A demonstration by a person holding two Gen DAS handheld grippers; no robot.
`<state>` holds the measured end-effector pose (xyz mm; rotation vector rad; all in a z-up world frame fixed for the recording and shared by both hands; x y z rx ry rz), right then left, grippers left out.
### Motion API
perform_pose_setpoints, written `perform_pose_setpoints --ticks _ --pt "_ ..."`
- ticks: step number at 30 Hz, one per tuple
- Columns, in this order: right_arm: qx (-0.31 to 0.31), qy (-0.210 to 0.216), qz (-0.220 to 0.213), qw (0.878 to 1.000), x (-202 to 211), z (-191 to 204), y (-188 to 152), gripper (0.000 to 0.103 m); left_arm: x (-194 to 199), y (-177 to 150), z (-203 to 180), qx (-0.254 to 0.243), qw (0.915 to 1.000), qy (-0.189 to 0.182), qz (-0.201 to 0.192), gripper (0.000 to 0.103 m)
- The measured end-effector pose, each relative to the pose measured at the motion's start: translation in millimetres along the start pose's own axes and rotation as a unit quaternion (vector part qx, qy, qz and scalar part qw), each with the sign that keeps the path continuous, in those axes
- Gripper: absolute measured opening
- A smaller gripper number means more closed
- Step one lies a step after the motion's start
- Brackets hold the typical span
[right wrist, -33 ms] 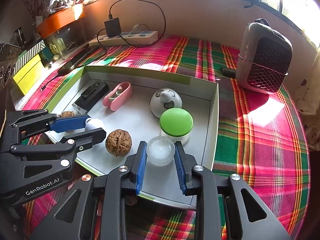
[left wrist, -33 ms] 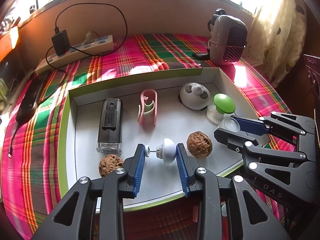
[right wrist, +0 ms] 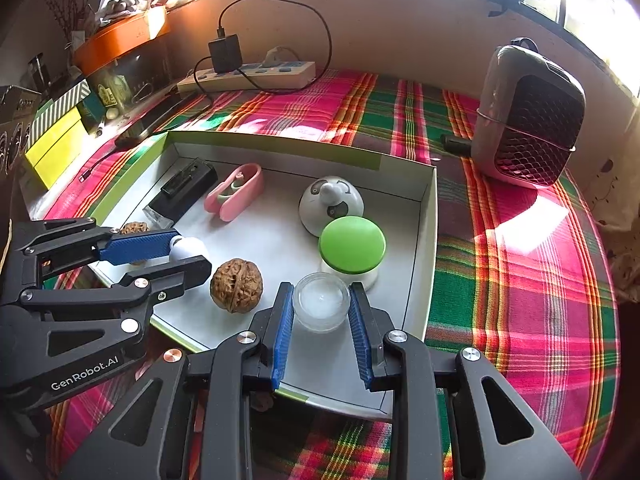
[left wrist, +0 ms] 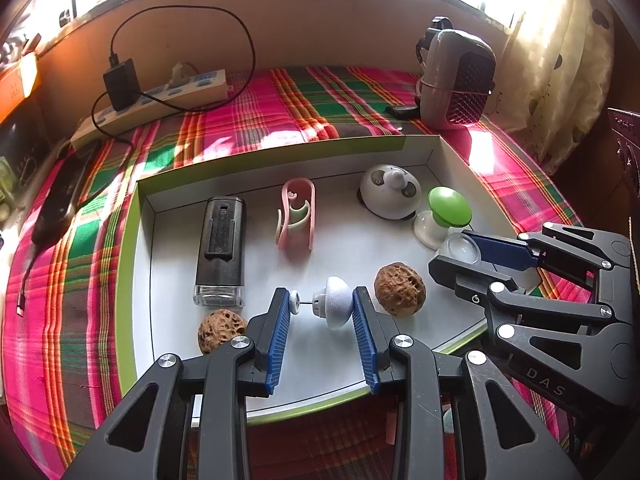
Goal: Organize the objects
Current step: 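Carry the white ball toy and clear cup over the tray with both grippers, then set the ball toy and clear cup in the tray and open both grippers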
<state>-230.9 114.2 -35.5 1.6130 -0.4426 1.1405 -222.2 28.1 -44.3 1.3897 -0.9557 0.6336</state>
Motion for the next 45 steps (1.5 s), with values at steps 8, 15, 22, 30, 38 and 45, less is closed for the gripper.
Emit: perform_pose_setpoints --ticks 8,15,22,30,38,45 --pt "0.009 -0.008 0.015 1.000 -3.7 0.5 1.6 0.029 -2.1 0.0 0.7 0.001 1.0000 -0.001 0.003 0.030" --pt "0.010 -0.009 0.025 1.000 -5.4 0.5 2.0 0.029 -2.4 0.1 0.7 0.000 1.0000 -0.001 0.003 0.030" --pt "0.010 -0.005 0.034 0.999 -6.5 0.5 2.1 0.029 -3.4 -0.5 0.0 0.002 1.0000 -0.003 0.006 0.030" --pt "0.009 -0.006 0.040 0.999 -7.7 1.2 3.1 0.029 -3.5 -0.3 0.0 0.002 1.0000 -0.004 0.007 0.030" --pt "0.007 -0.007 0.041 0.999 -7.9 0.9 2.9 0.029 -3.4 -0.5 -2.0 0.002 0.9999 -0.010 0.008 0.030" --pt "0.003 -0.003 0.037 0.999 -6.3 1.5 1.6 0.032 -3.8 -0.7 -1.6 0.006 0.9998 -0.015 0.007 0.030"
Point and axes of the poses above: each gripper's, at about its wrist camera, not at the fingertips, and x roughly against the way its jaws point, z to its left, y to its top, the point moved 7 cm from there along -x, roughly the way its jaws point, and after that the axes turned 4 degrees about z, right-handed, at the moved point
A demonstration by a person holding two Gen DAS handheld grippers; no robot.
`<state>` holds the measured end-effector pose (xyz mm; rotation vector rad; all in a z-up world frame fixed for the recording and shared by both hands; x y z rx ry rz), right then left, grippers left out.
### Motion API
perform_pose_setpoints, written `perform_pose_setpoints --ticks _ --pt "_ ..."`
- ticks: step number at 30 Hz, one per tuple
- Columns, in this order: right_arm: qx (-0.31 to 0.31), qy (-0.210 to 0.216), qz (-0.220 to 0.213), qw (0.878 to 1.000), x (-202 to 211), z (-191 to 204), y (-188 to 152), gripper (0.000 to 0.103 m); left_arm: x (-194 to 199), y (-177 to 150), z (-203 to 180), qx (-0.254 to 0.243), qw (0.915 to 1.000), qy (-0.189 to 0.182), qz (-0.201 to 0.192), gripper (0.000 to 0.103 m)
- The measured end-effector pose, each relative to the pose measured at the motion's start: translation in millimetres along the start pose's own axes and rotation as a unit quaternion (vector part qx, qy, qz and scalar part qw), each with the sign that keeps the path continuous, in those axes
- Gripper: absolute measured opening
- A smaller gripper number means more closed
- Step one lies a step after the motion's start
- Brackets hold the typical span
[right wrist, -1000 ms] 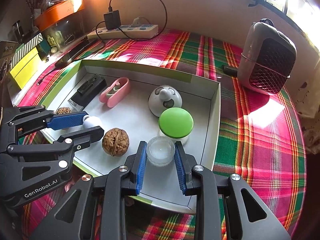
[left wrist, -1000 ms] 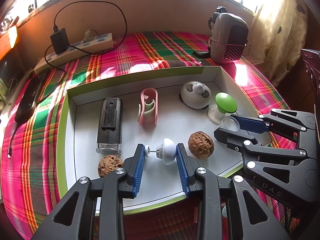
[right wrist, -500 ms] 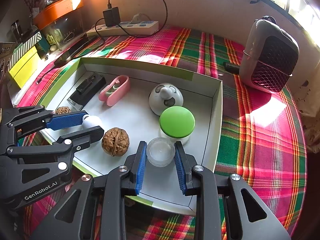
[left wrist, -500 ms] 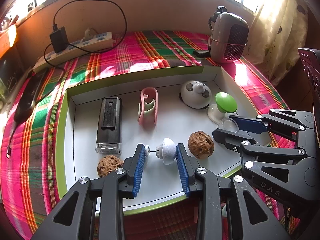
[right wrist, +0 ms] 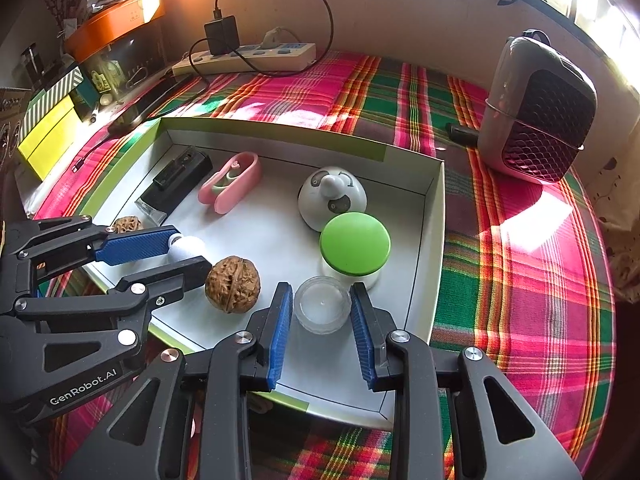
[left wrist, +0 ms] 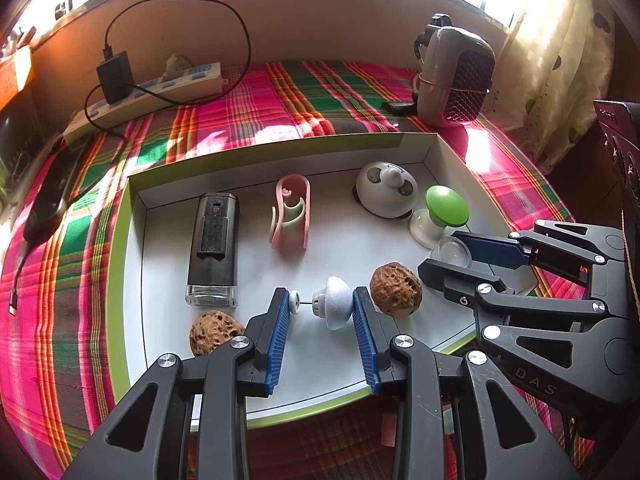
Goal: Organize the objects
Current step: 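Set the ball toy and clear cup in the tray and open both grippers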
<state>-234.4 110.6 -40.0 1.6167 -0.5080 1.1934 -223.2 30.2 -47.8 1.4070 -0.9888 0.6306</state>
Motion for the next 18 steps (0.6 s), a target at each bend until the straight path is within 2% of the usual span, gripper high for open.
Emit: perform_pose_setpoints --ticks 4,11,18 --pt "0.001 0.004 -0.005 1.000 1.7 2.8 0.4 0.041 1.2 -0.1 -0.4 -0.001 1.0000 -0.004 -0.001 0.031" --pt "-0.007 -0.003 -0.012 1.000 6.3 0.0 -0.1 0.042 9.2 0.1 -1.6 -0.001 1.0000 -0.004 -0.008 0.031" --pt "-0.028 -0.005 -0.039 0.999 25.6 -9.7 -4.5 0.042 26.3 -0.2 -3.4 -0.001 0.9996 -0.004 -0.028 0.031"
Point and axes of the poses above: each gripper's, at about its wrist camera, not at the fingertips, and x roughly against the way its jaws point, z to its left, y to its top, the point moved 7 cm from there along -x, roughly the way its jaws point, and after that the axes turned 4 degrees about z, right-handed, at the moved point
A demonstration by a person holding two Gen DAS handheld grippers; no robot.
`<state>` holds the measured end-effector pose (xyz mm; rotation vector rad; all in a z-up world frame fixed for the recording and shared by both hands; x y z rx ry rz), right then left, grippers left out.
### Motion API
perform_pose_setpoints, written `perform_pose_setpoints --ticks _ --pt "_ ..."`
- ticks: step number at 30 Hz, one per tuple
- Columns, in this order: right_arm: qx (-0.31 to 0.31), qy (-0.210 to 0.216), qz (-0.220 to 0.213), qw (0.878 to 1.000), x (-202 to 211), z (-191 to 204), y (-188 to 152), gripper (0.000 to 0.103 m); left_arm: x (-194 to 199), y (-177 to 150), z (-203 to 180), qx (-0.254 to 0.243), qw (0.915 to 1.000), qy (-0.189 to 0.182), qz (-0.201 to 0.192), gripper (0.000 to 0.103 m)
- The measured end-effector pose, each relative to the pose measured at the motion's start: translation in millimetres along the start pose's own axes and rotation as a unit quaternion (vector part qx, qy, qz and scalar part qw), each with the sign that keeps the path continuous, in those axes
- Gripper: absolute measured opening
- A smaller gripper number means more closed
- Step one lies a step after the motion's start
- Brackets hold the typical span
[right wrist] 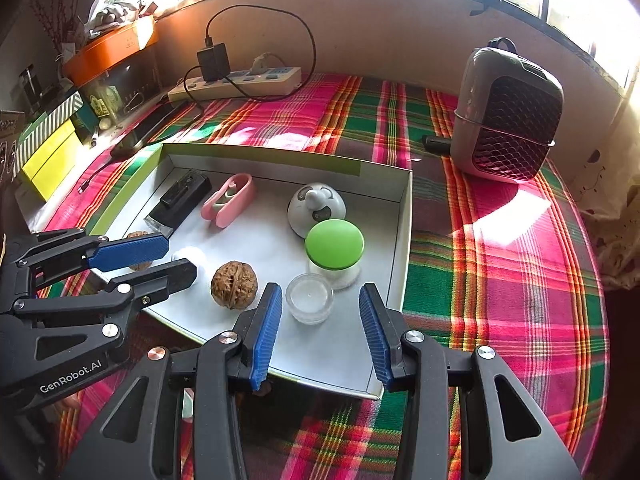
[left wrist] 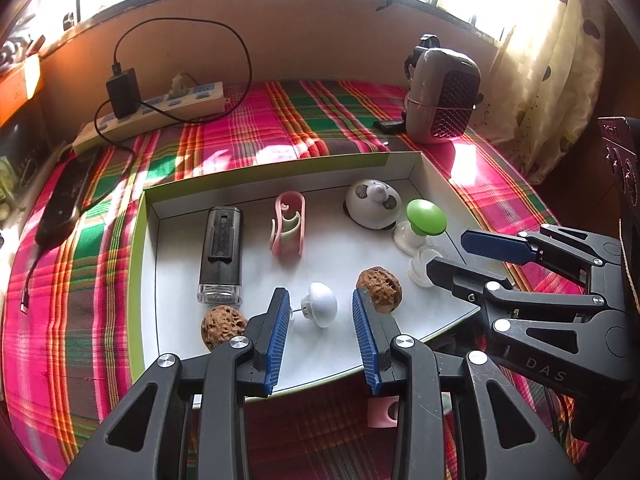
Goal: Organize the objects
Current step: 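Set the ball toy and clear cup in the tray and open both grippers, then withdraw both grippers from the tray toward the pink-and-mint item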
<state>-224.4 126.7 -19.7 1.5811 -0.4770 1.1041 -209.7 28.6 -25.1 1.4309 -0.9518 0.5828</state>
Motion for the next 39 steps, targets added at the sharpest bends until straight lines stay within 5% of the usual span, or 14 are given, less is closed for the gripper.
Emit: perform_pose_setpoints --ticks 18,31,39 --pt "-0.015 0.013 -0.041 0.999 37.2 0.1 -29.1 0.042 40.1 -20.5 2.9 0.017 0.9992 0.004 -0.037 0.031" --pt "0.037 0.114 -0.030 0.992 32.5 47.7 -57.1 0.042 43.0 -52.6 10.1 0.036 0.9990 -0.015 -0.023 0.031" --pt "0.067 0.118 -0.009 0.991 19.1 71.2 -63.9 0.042 40.2 -62.4 23.5 0.060 0.9979 -0.018 -0.016 0.031"
Point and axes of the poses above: each gripper's, at about its wrist camera, not at the fingertips, and x roughly against the way its jaws point, z to its left, y to its top, the point moved 7 cm from there along -x, roughly the way its jaws point, and after that the axes turned 4 degrees about z, right-handed, at the moved point
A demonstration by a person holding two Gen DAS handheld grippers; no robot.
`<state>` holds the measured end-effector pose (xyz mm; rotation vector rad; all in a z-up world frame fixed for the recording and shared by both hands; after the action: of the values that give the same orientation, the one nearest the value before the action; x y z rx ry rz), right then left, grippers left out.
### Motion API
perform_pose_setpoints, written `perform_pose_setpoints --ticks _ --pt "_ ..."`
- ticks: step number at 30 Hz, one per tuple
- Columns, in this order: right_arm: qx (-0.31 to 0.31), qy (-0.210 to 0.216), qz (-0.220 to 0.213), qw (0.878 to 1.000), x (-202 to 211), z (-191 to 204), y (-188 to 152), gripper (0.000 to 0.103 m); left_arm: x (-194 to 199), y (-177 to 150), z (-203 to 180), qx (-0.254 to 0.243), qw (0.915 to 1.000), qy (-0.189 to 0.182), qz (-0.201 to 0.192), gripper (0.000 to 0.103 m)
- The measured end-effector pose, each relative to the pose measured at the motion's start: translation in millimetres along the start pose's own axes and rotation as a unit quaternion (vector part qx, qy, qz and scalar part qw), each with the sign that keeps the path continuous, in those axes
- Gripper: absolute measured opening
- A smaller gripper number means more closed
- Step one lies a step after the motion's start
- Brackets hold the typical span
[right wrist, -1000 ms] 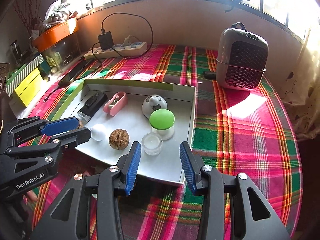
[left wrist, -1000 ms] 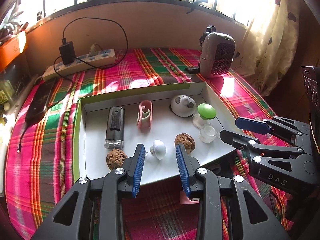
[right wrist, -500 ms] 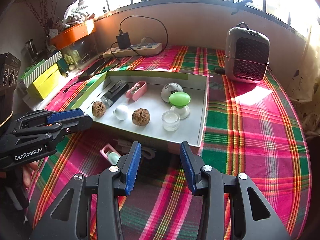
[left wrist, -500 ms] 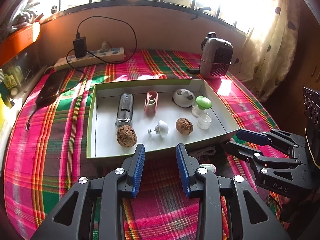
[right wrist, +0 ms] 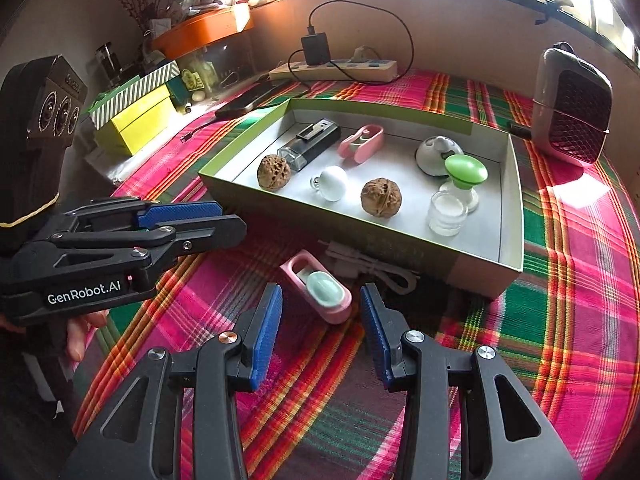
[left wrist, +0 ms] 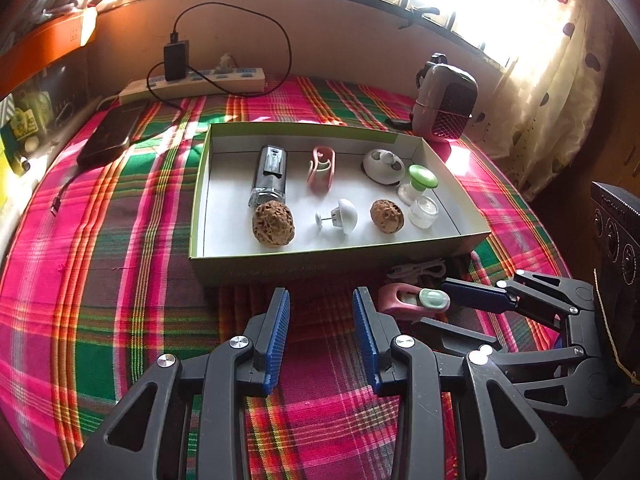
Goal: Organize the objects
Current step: 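Withdraw both grippers from the tray toward the pink-and-mint item, then grasp the pink holder with mint insert with the left gripper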
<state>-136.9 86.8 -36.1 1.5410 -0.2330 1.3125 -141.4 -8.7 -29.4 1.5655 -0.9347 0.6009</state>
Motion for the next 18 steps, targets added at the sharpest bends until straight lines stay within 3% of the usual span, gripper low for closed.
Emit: perform_pose_setpoints --ticks 12,18 --pt "0.040 0.033 0.019 0.998 -13.9 38.8 3.2 0.042 3.4 -3.3 12.2 0.012 0.9999 -0.004 0.002 0.031" --pt "0.039 0.032 0.014 0.999 -7.7 38.1 3.3 0.042 2.1 -6.8 6.8 0.007 0.9997 -0.020 0.010 0.031"
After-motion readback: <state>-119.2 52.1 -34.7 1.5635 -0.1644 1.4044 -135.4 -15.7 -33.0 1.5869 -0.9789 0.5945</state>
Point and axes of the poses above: each gripper's, at about its wrist camera, not at the fingertips, and x roughly against the way its jaws point, z to its left, y to its top, the point moved 7 cm from there along -x, roughly the way its jaws point, and after that the axes turned 4 degrees about z, right-handed, at the moved point
